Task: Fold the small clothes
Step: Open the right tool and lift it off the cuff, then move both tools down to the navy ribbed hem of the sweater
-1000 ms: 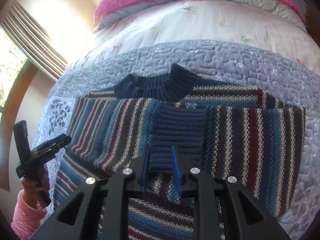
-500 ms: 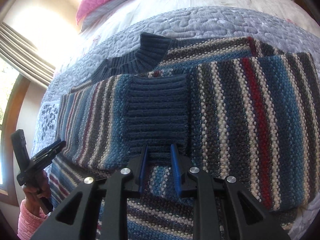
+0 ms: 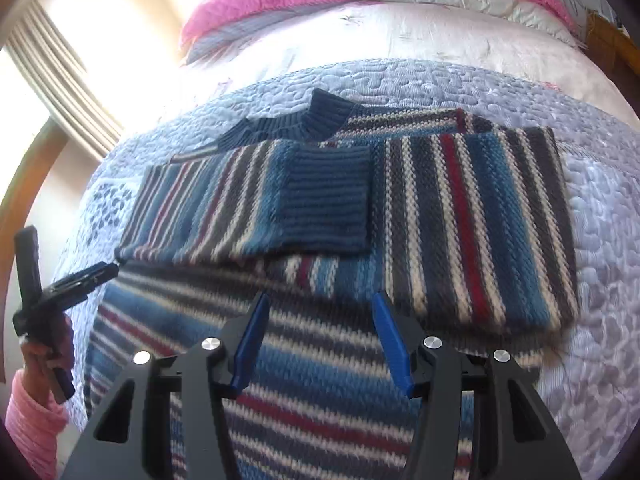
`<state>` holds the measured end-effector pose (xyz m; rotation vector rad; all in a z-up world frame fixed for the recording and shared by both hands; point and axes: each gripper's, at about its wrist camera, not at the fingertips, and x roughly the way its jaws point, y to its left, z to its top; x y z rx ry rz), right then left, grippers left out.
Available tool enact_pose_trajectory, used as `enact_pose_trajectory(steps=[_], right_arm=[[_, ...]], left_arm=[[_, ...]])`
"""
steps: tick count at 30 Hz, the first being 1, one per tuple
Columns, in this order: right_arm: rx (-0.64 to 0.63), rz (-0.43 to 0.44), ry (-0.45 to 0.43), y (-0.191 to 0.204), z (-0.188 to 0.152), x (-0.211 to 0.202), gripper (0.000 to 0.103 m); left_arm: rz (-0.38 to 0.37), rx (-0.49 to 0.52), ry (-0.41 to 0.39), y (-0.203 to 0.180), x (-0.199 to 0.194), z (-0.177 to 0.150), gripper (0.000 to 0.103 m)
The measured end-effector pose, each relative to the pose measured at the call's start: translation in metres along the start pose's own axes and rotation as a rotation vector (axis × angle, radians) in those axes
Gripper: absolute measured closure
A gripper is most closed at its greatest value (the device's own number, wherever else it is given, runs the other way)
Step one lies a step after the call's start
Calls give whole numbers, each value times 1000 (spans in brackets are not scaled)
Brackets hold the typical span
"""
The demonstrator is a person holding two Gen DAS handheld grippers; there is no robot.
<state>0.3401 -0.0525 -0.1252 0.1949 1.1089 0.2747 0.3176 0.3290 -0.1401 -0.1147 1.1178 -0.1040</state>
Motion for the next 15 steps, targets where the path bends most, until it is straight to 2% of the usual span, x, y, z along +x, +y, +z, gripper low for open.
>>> enact_pose_trajectory(steps=[7, 10, 15], right_arm=[[-31, -52, 30, 7, -108, -27, 48], [1, -55, 10, 7, -140, -43, 48], [38, -68, 0, 6, -182, -63, 47]], left_arm=[[-30, 14, 12, 5, -48, -89, 33], [8, 43, 24, 2, -58, -121, 33], [16, 49, 36, 5, -72, -165, 30]])
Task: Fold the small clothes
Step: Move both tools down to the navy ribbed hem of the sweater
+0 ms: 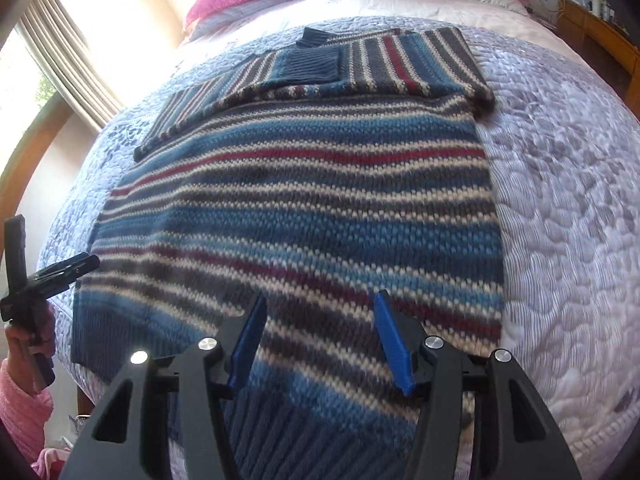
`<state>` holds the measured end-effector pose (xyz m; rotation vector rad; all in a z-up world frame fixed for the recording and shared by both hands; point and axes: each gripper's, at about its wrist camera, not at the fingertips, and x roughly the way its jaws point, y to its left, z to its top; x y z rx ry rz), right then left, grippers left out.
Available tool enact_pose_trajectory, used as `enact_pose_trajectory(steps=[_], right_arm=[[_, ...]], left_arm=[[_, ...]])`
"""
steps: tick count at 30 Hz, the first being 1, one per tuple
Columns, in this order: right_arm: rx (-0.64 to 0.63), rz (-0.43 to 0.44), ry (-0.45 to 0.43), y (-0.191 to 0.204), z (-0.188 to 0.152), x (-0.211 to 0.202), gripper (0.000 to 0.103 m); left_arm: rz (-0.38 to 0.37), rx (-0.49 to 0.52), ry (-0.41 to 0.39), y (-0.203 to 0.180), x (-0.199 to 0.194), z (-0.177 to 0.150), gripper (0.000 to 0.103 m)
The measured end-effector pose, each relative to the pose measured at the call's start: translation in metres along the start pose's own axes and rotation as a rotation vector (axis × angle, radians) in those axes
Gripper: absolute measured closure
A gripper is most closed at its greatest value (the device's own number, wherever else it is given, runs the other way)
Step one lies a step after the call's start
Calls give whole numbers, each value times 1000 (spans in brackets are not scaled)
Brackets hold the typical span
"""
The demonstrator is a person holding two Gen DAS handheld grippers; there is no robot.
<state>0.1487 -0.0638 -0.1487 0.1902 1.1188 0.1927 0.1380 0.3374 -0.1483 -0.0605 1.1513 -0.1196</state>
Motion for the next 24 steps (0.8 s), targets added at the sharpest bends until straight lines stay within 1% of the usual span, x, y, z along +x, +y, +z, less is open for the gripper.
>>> enact_pose_trajectory(steps=[4, 8, 11, 13, 15, 17, 18, 19, 22, 24], right_arm=[[9, -22, 10, -2, -28, -5, 47], [-8, -46, 5, -2, -57, -5, 47], [-11, -51, -2, -1, -68, -9, 47], [-8, -54, 4, 0, -72, -17, 47], [3, -37, -2, 2, -75, -32, 46], [28, 3, -14, 0, -81, -47, 42], [45, 11, -9, -3, -84, -52, 40], [62, 14, -4, -6, -86, -56, 39], [89, 34, 15, -13, -97, -62, 39], [101, 29, 27, -16, -104, -61, 39]], left_arm=[[11, -2, -14, -2, -9, -21, 30], [27, 1, -30, -5, -11, -39, 29], [37, 12, -45, -7, -16, -51, 29], [28, -5, -41, -4, -24, -57, 28], [-10, -52, -15, 4, -33, -63, 28], [-53, -101, -4, 14, -43, -71, 27], [-60, -120, 4, 19, -46, -75, 27], [-71, -135, 17, 24, -48, -79, 27], [-125, -181, 64, 34, -47, -91, 27], [-148, -211, 90, 39, -43, -97, 27]])
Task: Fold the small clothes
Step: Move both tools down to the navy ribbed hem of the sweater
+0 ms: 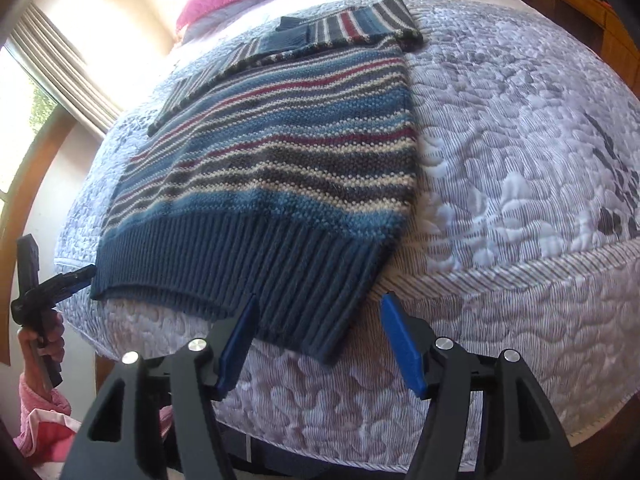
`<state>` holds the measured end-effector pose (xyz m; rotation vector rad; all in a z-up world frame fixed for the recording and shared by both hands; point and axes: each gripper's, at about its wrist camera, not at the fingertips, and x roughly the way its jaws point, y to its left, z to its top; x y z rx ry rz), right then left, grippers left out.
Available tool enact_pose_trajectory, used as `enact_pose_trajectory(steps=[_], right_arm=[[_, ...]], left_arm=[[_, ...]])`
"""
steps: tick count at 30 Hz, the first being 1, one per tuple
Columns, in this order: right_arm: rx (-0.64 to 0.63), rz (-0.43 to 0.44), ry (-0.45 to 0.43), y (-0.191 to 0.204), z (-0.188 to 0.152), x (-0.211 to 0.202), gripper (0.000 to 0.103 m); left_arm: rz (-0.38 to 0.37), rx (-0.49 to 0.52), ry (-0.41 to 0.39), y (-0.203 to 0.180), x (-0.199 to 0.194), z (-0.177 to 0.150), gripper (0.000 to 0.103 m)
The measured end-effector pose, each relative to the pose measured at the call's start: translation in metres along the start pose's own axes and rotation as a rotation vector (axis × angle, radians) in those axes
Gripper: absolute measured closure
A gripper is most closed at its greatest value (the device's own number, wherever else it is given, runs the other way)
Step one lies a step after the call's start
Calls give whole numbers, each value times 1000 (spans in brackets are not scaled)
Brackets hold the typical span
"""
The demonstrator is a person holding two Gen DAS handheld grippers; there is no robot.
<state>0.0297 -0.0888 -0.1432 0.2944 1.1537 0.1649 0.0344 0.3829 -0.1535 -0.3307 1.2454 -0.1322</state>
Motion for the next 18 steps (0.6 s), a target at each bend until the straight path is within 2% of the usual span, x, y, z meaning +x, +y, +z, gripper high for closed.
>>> enact_pose_trajectory(steps=[8, 12, 18], right_arm=[[78, 80, 41, -11, -8, 19, 39], [100, 94, 56, -14, -7, 26, 40], [140, 118, 61, -22, -6, 31, 44]], left_arm=[[-52, -46, 25, -5, 12, -3, 26], [-116, -55, 43, -13, 15, -3, 28], [-88, -16, 46, -29, 24, -3, 37]])
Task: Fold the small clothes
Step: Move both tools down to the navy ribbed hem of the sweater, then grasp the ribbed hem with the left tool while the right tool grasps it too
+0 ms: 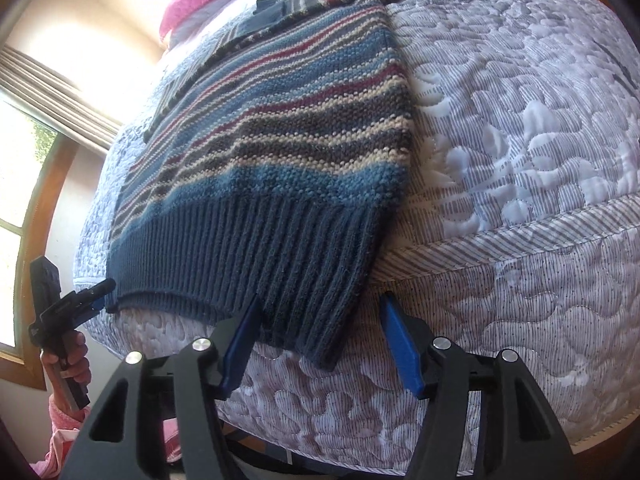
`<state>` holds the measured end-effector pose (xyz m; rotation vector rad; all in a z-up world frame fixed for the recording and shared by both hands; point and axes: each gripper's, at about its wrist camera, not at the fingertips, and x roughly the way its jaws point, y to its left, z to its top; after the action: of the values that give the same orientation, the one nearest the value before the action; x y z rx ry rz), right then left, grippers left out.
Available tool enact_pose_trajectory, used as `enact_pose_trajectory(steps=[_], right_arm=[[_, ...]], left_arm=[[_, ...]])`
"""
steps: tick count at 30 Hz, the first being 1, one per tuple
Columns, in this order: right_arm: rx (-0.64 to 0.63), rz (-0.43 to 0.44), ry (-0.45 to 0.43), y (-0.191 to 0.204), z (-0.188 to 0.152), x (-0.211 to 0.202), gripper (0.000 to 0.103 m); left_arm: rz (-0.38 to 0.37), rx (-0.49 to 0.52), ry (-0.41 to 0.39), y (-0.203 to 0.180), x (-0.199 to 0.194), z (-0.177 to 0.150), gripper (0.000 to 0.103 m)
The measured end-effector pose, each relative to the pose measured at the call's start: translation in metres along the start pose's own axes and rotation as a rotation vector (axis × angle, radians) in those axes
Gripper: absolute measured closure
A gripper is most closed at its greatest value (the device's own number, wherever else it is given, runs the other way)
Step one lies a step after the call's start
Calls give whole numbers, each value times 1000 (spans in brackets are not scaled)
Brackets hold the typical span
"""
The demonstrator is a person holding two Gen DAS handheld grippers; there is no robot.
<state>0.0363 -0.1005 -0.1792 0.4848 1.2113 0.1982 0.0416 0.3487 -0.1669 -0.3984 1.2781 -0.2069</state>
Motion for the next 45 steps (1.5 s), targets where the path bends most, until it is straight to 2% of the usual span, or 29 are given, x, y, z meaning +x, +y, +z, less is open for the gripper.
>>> enact_pose_trajectory(steps=[3, 8, 9, 11, 13, 14, 15, 16, 18, 21, 27, 31, 39, 45], right_arm=[[57, 37, -9, -12, 3, -4, 48], [37, 44, 14, -9, 1, 0, 48], [38, 50, 15, -7, 1, 2, 48], [48, 71, 15, -7, 1, 5, 53], [42, 70, 13, -7, 1, 8, 61], [42, 77, 12, -7, 1, 9, 66], [51, 96, 13, -8, 1, 9, 75], [59, 131, 16, -10, 1, 9, 92], [69, 188, 18, -12, 1, 6, 93], [51, 201, 4, -10, 1, -2, 93], [87, 337, -23, -14, 7, -25, 94], [88, 421, -52, -6, 21, -44, 94], [108, 488, -94, 12, 79, -66, 94], [185, 462, -79, 3, 133, -51, 94]], left_arm=[[-21, -38, -3, 4, -2, 2, 43], [-77, -70, 16, 11, -3, 2, 61], [-82, -72, 17, 10, -3, 1, 61], [-91, -76, 20, 9, -1, 1, 67], [-87, -84, 21, 9, 0, 0, 70], [-84, -85, 21, 9, 0, 1, 77], [-74, -89, 21, 10, 0, 1, 82], [-83, -99, 23, 12, -1, 1, 83], [-101, -129, 18, 17, -3, 2, 92], [-119, -140, 3, 19, -9, 0, 93], [-142, -100, -45, 13, -31, 2, 94], [-173, -63, -105, 2, -51, 17, 94], [-203, -57, -196, -12, -69, 72, 94], [-188, -82, -198, -10, -50, 123, 94]])
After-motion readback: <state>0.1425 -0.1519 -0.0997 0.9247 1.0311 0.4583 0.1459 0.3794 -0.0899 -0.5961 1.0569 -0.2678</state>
